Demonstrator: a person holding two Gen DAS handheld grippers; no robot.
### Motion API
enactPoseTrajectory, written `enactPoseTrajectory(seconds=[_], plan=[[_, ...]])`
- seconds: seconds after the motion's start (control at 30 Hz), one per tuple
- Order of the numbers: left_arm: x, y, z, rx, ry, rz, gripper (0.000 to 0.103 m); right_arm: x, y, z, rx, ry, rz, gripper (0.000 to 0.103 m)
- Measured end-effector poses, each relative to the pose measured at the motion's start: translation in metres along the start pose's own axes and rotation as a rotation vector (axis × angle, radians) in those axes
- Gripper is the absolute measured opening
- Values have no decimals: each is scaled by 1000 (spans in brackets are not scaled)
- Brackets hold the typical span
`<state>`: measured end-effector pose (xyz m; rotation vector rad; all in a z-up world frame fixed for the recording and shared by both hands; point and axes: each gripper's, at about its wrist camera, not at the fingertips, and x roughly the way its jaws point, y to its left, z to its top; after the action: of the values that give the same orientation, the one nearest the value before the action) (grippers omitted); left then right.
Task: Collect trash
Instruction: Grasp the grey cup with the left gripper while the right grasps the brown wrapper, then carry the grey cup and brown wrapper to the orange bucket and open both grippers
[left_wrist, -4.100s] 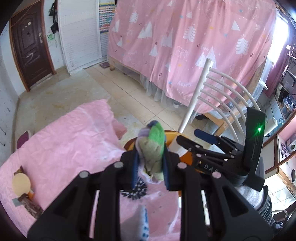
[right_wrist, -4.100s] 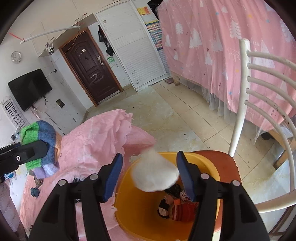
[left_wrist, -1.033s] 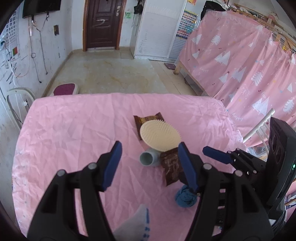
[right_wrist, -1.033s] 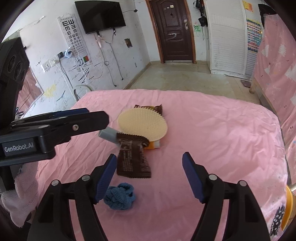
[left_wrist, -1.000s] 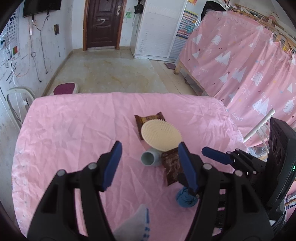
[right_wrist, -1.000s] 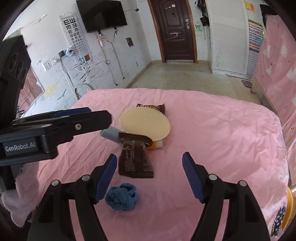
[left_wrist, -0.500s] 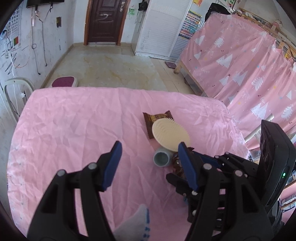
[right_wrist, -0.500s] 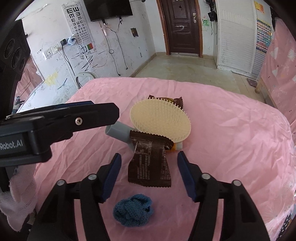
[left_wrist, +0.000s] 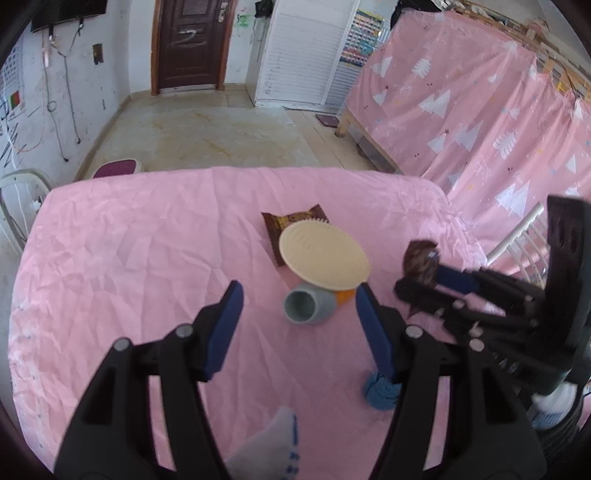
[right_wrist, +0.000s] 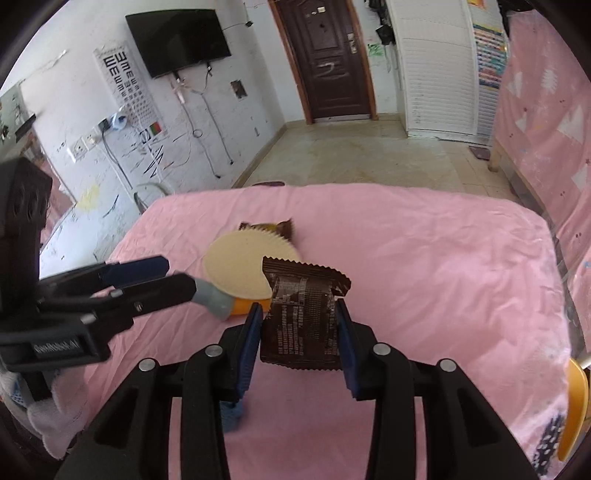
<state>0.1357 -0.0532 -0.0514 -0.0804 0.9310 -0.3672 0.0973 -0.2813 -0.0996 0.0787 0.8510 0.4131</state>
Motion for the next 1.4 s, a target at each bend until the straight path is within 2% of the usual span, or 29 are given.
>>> enactPoseTrajectory(seconds=[0.03,0.13,0.3,0.43,0.7,1.0,1.4], plan=[[3,-3,-1,12,5,7,61,-3,-3,0,3,-7,-4,29],[11,-9,0,35,18,7,51,-11,-11,1,13,-26,-3,29],[23,-15,1,52,36,7,40,-12,-14,0,25,-32,9,29],[30,-17,0,60,53,4,26,-12,-14,0,30,-33,18,29],[26,-16,-1,55,42,12,26,-18,-19,-2,43,-45,20,29],[0,-19,-4,61,-2,26,26,-37,-26,-2,52,-88,15,29],[-22,-74,7,147,-56,21,26,-71,-54,-13,84,-157,-2,29]])
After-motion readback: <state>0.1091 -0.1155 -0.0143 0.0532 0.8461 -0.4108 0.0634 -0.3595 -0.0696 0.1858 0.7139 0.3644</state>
